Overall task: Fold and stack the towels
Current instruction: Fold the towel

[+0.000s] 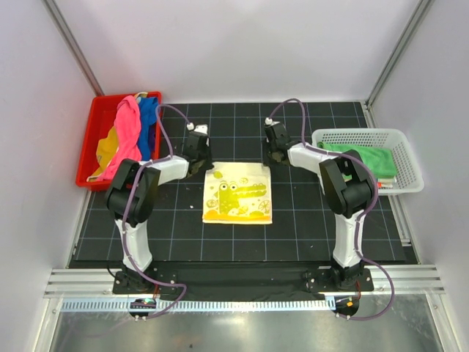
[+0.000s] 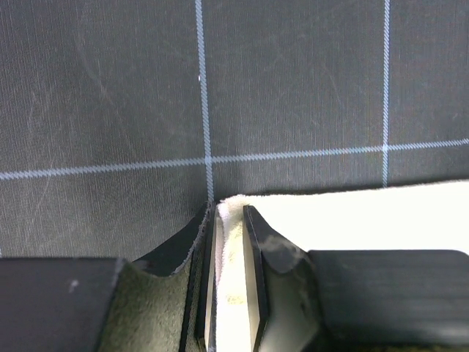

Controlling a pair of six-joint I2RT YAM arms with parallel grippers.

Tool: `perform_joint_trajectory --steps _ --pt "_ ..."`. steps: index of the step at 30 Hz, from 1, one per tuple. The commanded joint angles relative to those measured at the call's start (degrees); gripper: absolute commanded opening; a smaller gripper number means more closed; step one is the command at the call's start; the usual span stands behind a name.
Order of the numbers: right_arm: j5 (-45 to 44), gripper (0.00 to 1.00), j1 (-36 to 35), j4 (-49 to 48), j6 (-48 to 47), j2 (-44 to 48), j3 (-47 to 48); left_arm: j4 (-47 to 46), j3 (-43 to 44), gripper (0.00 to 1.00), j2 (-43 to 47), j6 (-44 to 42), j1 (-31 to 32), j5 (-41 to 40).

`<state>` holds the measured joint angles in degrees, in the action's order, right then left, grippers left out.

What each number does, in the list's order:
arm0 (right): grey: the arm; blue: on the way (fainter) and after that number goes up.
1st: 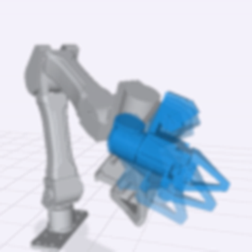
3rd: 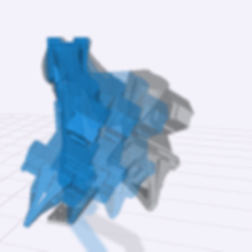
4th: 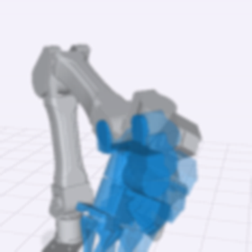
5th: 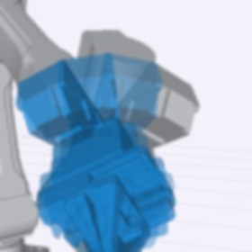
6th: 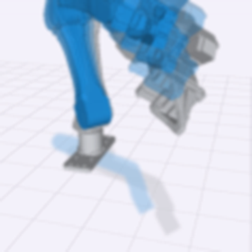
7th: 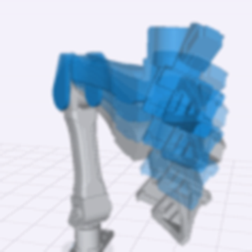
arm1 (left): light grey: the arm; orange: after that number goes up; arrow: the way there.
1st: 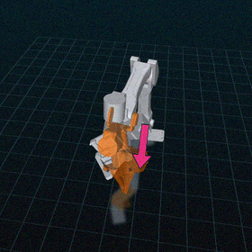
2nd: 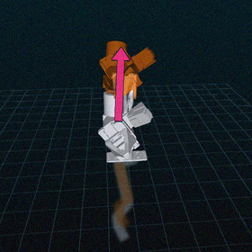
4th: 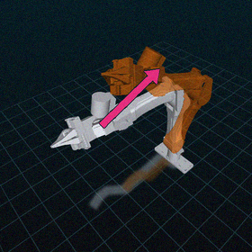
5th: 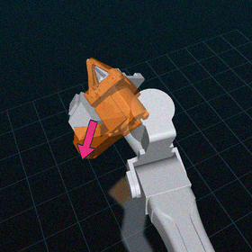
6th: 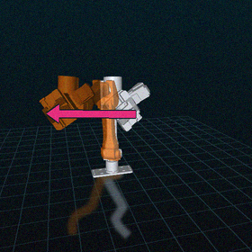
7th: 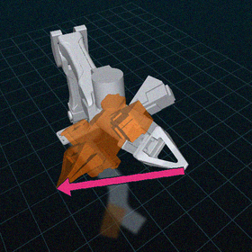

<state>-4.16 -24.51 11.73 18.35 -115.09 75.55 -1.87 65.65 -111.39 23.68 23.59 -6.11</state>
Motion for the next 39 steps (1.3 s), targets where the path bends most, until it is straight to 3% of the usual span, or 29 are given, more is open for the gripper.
perform_joint_trajectory --steps 1,10,19,29,39 --pt "0.8 0.13 0.3 1.9 -2.1 -2.7 4.4 2.1 -2.2 0.25 1.2 1.6 0.0 0.9" --pt "-0.3 0.08 0.5 3.3 -2.8 -3.7 7.1 2.1 -1.8 0.34 2.0 1.4 -1.2 0.6" --pt "-0.8 0.08 0.7 1.9 -2.4 -2.4 4.3 2.1 -0.4 0.23 0.3 1.3 -2.4 0.8" --pt "-0.2 0.08 0.8 0.9 -2.6 -1.1 4.3 2.1 1.8 0.01 -0.6 0.9 -2.4 -1.3" --pt "-1.4 0.03 1.2 -4.3 -2.1 4.0 0.5 -6.7 -0.6 0.00 3.5 2.3 -2.4 -2.2"
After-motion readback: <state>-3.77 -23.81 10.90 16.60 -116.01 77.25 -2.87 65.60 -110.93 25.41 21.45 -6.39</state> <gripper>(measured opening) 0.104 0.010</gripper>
